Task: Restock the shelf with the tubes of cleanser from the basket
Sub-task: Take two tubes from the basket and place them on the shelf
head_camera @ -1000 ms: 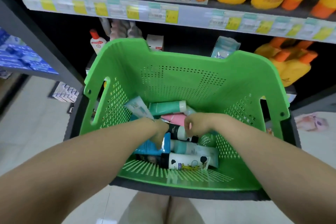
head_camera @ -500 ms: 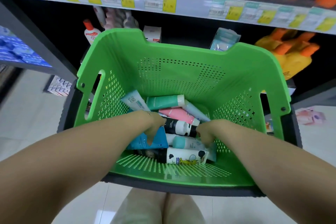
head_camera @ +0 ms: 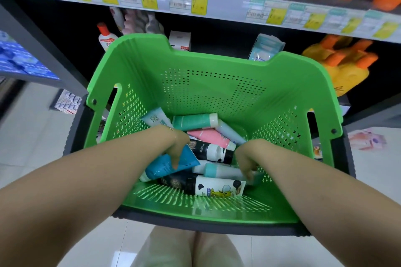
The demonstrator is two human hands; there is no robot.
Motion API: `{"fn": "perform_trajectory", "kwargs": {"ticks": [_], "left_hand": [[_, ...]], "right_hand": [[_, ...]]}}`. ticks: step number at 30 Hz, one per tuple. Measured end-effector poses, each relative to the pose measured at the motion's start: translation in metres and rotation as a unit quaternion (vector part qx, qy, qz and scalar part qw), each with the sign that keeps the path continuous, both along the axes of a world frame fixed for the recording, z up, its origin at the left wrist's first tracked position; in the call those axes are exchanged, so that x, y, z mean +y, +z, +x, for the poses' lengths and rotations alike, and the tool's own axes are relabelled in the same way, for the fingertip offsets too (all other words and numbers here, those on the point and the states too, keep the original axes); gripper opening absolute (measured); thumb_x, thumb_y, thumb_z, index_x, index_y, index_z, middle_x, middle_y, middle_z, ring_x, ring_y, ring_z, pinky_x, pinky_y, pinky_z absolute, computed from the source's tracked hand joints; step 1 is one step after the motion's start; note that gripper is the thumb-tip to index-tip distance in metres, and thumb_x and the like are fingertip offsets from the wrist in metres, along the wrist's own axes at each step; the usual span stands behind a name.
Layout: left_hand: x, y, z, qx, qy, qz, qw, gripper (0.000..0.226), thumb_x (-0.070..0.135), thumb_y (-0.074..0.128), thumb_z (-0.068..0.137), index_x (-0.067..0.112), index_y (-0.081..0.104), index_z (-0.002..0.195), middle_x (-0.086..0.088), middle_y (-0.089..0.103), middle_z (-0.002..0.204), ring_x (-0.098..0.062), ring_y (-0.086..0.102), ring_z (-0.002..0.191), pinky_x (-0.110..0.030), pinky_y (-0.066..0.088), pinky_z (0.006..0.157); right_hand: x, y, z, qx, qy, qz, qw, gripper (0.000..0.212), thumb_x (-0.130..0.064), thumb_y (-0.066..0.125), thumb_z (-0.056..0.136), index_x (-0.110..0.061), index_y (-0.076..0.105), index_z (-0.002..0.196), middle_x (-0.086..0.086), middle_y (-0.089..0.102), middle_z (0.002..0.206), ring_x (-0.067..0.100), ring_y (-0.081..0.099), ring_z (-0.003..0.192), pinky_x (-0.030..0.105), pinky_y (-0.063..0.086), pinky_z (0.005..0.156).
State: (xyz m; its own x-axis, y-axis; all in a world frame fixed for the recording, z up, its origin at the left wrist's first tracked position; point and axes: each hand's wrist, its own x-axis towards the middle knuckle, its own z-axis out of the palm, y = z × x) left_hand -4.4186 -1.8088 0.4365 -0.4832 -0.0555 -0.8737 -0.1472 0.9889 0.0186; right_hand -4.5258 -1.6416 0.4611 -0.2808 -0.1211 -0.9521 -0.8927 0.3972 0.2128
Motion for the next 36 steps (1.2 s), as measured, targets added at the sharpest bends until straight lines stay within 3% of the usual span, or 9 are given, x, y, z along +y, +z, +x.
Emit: {"fn": "perform_trajectory", "kwargs": {"ticks": [9, 12, 14, 17, 19, 22, 26, 31, 36], "left_hand": [[-0.009, 0.022, -0.01, 0.062, 0.122, 0.039, 0.99, 0.09, 0.043, 0.085, 0.066, 0.016, 0.041, 0.14, -0.003, 0.057, 0.123, -0.025, 0.061, 0.106, -0.037, 0.053, 0.09], [-0.01, 0.032, -0.016, 0.107, 0.156, 0.056, 0.98, 0.086, 0.039, 0.085, 0.068, 0.015, 0.042, 0.139, -0.004, 0.052, 0.132, -0.023, 0.054, 0.109, -0.03, 0.047, 0.088], [-0.011, 0.036, -0.018, 0.137, 0.176, 0.066, 0.973, 0.092, 0.039, 0.085, 0.068, 0.012, 0.039, 0.142, -0.006, 0.048, 0.141, -0.025, 0.051, 0.12, -0.032, 0.045, 0.097], [-0.013, 0.039, -0.019, 0.165, 0.2, 0.075, 0.963, 0.094, 0.037, 0.085, 0.068, 0.009, 0.037, 0.144, -0.007, 0.043, 0.146, -0.027, 0.046, 0.129, -0.037, 0.041, 0.106], [-0.013, 0.044, -0.018, 0.174, 0.21, 0.078, 0.959, 0.092, 0.037, 0.085, 0.069, 0.009, 0.038, 0.143, -0.008, 0.044, 0.145, -0.028, 0.045, 0.129, -0.038, 0.04, 0.107], [-0.015, 0.053, -0.016, 0.187, 0.223, 0.076, 0.954, 0.093, 0.037, 0.084, 0.07, 0.008, 0.036, 0.144, -0.008, 0.041, 0.148, -0.028, 0.042, 0.132, -0.036, 0.037, 0.109], [-0.019, 0.06, -0.008, 0.196, 0.253, 0.068, 0.945, 0.098, 0.037, 0.085, 0.069, 0.008, 0.032, 0.146, -0.009, 0.038, 0.15, -0.029, 0.04, 0.134, -0.037, 0.036, 0.11], [-0.025, 0.069, 0.0, 0.208, 0.304, 0.07, 0.927, 0.097, 0.029, 0.084, 0.071, 0.008, 0.029, 0.148, -0.01, 0.035, 0.152, -0.031, 0.038, 0.136, -0.039, 0.035, 0.111], [-0.027, 0.078, 0.003, 0.237, 0.336, 0.07, 0.909, 0.088, 0.023, 0.079, 0.078, 0.006, 0.028, 0.149, -0.012, 0.034, 0.152, -0.032, 0.038, 0.136, -0.037, 0.036, 0.108]], "right_hand": [[-0.027, 0.033, -0.013, 0.036, -0.005, -0.132, 0.991, 0.059, -0.011, 0.069, 0.083, -0.006, 0.047, 0.137, 0.008, 0.055, 0.117, 0.027, 0.057, 0.101, 0.04, 0.051, 0.094], [-0.034, 0.044, -0.018, 0.0, -0.018, -0.205, 0.979, 0.034, -0.015, 0.069, 0.086, -0.004, 0.06, 0.117, 0.003, 0.053, 0.098, 0.021, 0.054, 0.089, 0.027, 0.05, 0.076], [-0.033, 0.045, -0.024, -0.025, -0.068, -0.267, 0.961, 0.011, -0.013, 0.067, 0.086, -0.009, 0.063, 0.095, 0.0, 0.054, 0.09, 0.019, 0.053, 0.083, 0.029, 0.049, 0.076], [-0.029, 0.045, -0.028, -0.082, -0.143, -0.332, 0.929, 0.028, -0.017, 0.073, 0.083, -0.021, 0.048, 0.071, -0.005, 0.05, 0.075, 0.013, 0.047, 0.068, 0.029, 0.044, 0.068], [-0.027, 0.043, -0.026, -0.112, -0.175, -0.346, 0.915, 0.028, -0.018, 0.073, 0.085, -0.02, 0.048, 0.074, -0.004, 0.051, 0.075, 0.013, 0.047, 0.062, 0.025, 0.04, 0.058], [-0.026, 0.041, -0.022, -0.155, -0.26, -0.361, 0.882, 0.018, -0.008, 0.068, 0.087, -0.018, 0.055, 0.095, 0.003, 0.063, 0.099, 0.015, 0.07, 0.074, 0.028, 0.048, 0.062], [-0.025, 0.034, -0.009, -0.189, -0.362, -0.381, 0.829, 0.056, -0.006, 0.068, 0.087, -0.015, 0.047, 0.138, 0.005, 0.064, 0.116, 0.019, 0.07, 0.087, 0.037, 0.056, 0.081], [-0.028, 0.022, 0.009, -0.22, -0.465, -0.4, 0.758, 0.051, -0.014, 0.075, 0.081, -0.024, 0.056, 0.126, -0.001, 0.068, 0.106, 0.013, 0.065, 0.083, 0.031, 0.054, 0.075], [-0.036, 0.007, 0.032, -0.212, -0.452, -0.441, 0.745, 0.051, -0.006, 0.079, 0.074, -0.016, 0.062, 0.12, 0.0, 0.066, 0.099, 0.014, 0.061, 0.082, 0.022, 0.047, 0.061]]}}
